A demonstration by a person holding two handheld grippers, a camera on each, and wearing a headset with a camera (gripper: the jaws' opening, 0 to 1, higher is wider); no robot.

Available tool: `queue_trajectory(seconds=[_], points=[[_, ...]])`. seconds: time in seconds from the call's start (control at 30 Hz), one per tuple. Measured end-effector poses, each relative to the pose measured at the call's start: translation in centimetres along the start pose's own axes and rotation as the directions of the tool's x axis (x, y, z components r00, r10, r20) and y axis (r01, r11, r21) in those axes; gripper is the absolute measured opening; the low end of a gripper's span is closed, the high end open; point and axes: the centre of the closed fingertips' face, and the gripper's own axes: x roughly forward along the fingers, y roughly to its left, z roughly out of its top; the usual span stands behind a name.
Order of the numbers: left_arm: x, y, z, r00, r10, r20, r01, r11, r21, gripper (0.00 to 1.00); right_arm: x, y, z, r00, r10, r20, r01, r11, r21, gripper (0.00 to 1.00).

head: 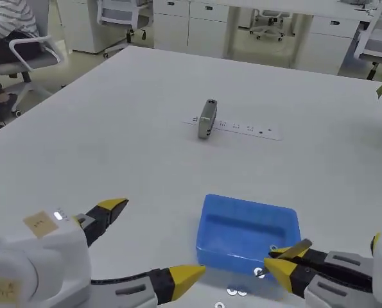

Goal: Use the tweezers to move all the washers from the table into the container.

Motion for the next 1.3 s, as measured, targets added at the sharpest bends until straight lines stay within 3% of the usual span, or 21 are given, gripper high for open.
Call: queue_trajectory(seconds=[0.13, 0.37, 0.57, 0.67, 1.3], points=[[0.0, 0.0, 0.0, 1.0, -0.001, 0.003, 0.001, 1.0, -0.005, 0.93, -0.1, -0.8, 1.3, 0.9997, -0.002, 0.025, 0.002, 1.0, 0.011, 0.02], [-0.1, 0.2, 0.1, 0.9999, 0.006, 0.012, -0.006, 1.0, -0.019, 0.93, 0.3, -2.5, 2.2, 0.9995, -0.008, 0.03, 0.006, 0.998, 0.061, 0.02], [-0.1, 0.2, 0.1, 0.9999, 0.004, 0.012, -0.004, 1.0, -0.022, 0.93, 1.2, -4.5, 1.2, 1.0, -0.004, 0.003, 0.004, 0.982, 0.191, 0.03], [-0.1, 0.1, 0.1, 1.0, 0.001, 0.008, -0.001, 1.0, -0.018, 0.93, 1.7, -5.3, 0.6, 0.9998, -0.001, -0.019, 0.005, 0.977, 0.213, 0.03], [-0.2, 0.3, 0.1, 0.9999, 0.01, 0.01, -0.01, 1.0, -0.013, 0.92, 4.5, -7.0, -0.8, 0.9955, 0.015, -0.094, 0.006, 0.975, 0.223, 0.03]])
